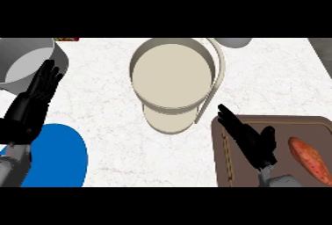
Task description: Pick the sweet potato from the tray and place it in the tiered basket
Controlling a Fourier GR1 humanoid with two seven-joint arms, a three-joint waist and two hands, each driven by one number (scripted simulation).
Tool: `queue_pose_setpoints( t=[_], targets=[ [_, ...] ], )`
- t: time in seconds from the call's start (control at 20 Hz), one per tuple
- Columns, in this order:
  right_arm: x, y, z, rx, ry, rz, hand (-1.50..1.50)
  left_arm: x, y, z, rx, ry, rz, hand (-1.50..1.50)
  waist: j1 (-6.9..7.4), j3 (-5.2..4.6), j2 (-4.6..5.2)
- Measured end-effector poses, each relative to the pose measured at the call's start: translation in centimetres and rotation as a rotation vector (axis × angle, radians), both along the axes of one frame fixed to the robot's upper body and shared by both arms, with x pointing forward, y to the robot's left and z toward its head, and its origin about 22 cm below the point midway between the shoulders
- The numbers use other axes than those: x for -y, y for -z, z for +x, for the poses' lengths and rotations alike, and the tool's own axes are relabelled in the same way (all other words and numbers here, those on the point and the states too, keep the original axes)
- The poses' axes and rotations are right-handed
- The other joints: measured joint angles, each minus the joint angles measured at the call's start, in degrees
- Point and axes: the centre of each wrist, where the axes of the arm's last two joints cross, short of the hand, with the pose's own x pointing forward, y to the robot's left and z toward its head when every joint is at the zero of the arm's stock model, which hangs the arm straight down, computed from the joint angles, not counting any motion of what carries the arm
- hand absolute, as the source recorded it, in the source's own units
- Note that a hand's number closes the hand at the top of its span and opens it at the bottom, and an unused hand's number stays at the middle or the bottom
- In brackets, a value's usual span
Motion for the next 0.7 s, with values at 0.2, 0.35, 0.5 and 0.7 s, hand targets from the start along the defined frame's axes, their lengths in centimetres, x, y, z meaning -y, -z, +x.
queue_pose_setpoints(
  t=[0.2, 0.35, 0.5, 0.7],
  targets=[
    [1.9, -1.8, 1.4, 0.051, -0.017, -0.005, -1.5, 1.4, 2.7, -0.2, -0.052, 0.038, -0.022, 0.0, -0.28, 0.96, -0.54],
    [4.2, -4.2, 2.5, 0.145, -0.029, -0.092, -1.5, 3.1, 5.3, -0.7, -0.112, 0.083, -0.046, 0.0, -0.88, 1.19, -0.73],
    [5.8, -3.9, 2.1, 0.151, -0.001, -0.061, -1.5, 4.5, 7.2, -0.9, -0.166, 0.129, -0.07, 0.0, -0.86, 1.35, -0.79],
    [7.8, -4.4, 1.5, 0.261, 0.005, 0.005, -1.5, 5.9, 9.2, -1.4, -0.202, 0.154, -0.083, 0.0, -0.75, 1.48, -0.86]
  ],
)
